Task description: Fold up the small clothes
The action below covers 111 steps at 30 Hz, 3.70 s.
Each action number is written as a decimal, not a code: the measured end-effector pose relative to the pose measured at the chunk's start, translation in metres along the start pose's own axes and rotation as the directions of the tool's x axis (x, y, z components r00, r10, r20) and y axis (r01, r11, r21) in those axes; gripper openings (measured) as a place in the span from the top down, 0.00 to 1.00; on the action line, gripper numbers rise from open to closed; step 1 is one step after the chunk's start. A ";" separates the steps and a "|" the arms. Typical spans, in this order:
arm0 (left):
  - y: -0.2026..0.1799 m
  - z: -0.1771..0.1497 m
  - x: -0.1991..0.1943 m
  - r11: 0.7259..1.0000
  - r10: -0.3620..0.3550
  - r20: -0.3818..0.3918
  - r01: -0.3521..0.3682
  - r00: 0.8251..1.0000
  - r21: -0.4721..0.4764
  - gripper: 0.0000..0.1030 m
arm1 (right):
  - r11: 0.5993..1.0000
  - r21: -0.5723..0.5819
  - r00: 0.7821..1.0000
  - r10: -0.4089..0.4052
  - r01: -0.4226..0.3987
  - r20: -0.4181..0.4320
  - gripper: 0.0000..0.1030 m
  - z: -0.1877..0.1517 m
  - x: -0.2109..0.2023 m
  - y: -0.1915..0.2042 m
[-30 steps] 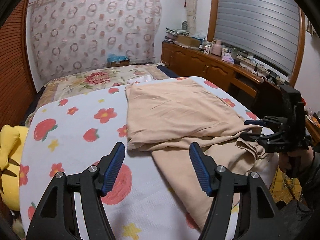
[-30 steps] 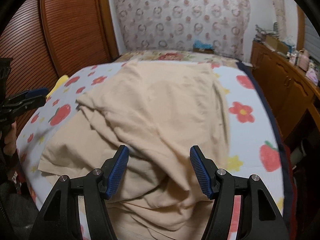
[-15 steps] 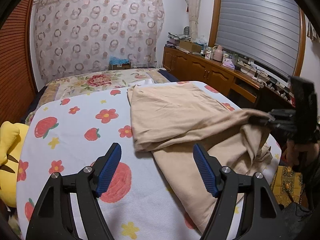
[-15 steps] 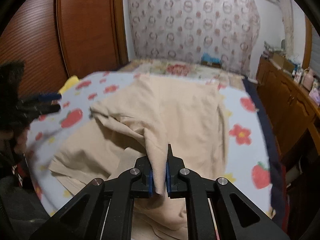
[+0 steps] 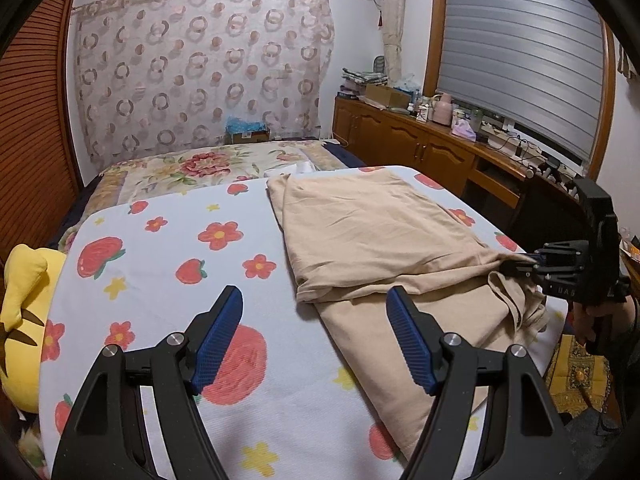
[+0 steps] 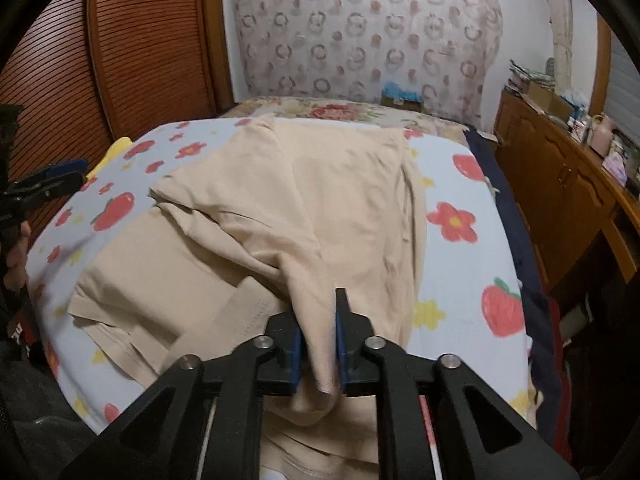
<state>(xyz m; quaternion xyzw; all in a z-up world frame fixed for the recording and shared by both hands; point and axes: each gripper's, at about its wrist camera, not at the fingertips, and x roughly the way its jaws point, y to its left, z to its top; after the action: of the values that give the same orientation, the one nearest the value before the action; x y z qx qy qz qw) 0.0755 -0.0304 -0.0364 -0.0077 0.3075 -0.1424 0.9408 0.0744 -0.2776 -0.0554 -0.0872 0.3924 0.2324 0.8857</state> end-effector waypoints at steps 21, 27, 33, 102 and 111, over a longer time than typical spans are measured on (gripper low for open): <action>0.007 -0.001 -0.010 1.000 0.030 0.004 -0.030 1.000 0.007 0.27 | 0.999 -0.051 0.997 -0.008 0.012 0.079 0.52 0.027 -0.023 0.015; 0.021 -0.003 -0.015 0.998 0.059 0.011 -0.058 0.998 -0.008 0.27 | 0.988 -0.126 0.994 0.098 -0.091 0.051 0.51 0.060 0.011 0.049; 0.035 -0.008 -0.015 0.997 0.074 0.001 -0.074 0.997 -0.034 0.27 | 0.959 -0.209 0.982 0.187 -0.189 -0.030 0.51 0.095 0.058 0.090; -0.025 -0.024 0.028 0.998 -0.046 -0.112 0.051 0.993 0.040 0.27 | 0.997 -0.076 0.998 0.020 -0.025 -0.061 0.61 0.049 0.062 0.001; -0.038 -0.031 0.038 0.996 -0.052 -0.170 0.063 0.984 0.060 0.27 | 0.995 -0.093 0.993 0.030 -0.041 -0.113 0.61 0.029 0.072 0.005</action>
<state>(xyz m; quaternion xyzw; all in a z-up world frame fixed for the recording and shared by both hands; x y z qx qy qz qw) 0.0769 -0.0745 -0.0797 0.0261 0.3805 -0.1798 0.9068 0.1336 -0.2390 -0.0886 -0.1352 0.4311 0.2614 0.8529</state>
